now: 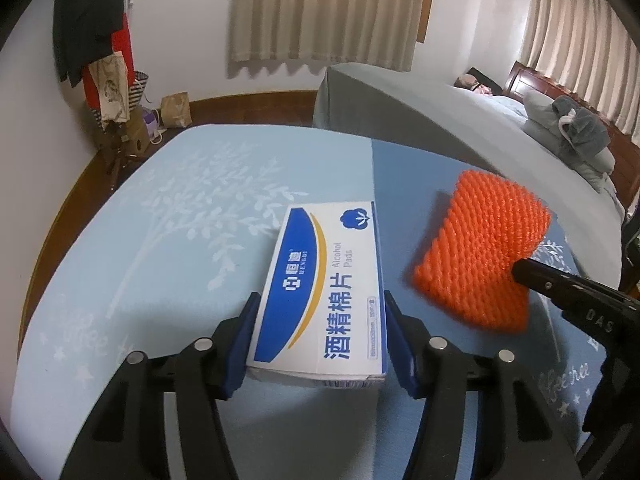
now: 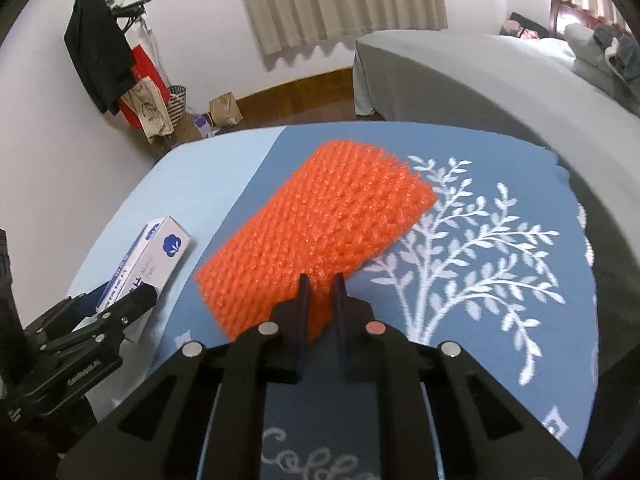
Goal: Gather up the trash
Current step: 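Lift and carry the box and orange sleeve over the bin with both tools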
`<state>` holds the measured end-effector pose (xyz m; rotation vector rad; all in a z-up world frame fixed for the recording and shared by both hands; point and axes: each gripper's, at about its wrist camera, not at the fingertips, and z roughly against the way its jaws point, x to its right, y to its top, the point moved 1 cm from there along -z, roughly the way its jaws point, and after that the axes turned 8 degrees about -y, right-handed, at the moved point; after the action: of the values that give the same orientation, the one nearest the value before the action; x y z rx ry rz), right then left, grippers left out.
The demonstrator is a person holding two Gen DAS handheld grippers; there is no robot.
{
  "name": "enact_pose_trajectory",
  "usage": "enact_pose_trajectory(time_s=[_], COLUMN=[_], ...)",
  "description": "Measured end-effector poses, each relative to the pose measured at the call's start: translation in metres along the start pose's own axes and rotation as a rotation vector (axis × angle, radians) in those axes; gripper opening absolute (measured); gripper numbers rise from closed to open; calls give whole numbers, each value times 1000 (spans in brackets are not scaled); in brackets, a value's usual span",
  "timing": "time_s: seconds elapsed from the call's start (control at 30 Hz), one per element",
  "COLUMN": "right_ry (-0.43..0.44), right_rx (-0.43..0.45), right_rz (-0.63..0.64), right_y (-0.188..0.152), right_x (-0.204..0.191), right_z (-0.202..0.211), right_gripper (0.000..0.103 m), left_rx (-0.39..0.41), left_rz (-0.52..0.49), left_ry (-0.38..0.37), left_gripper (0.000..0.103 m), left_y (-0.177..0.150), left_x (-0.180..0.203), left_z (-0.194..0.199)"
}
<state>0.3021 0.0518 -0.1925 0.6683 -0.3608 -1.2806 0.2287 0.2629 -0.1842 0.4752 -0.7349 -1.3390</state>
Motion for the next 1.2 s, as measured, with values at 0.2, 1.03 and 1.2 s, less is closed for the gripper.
enact_pose_trajectory(time_s=[0.2, 1.03, 1.2], right_ry=[12, -27, -27], right_rx=[21, 65, 86], right_rz=[-11, -1, 3], right_y=[-6, -25, -26], right_x=[14, 39, 42], right_z=[27, 71, 84], right_gripper=[10, 11, 10], left_rx=[32, -15, 30], left_rz=[-9, -38, -60], left_ry=[-21, -58, -61], left_gripper=[57, 55, 55], left_y=[4, -3, 2], left_x=[15, 51, 66], left_z=[12, -3, 17])
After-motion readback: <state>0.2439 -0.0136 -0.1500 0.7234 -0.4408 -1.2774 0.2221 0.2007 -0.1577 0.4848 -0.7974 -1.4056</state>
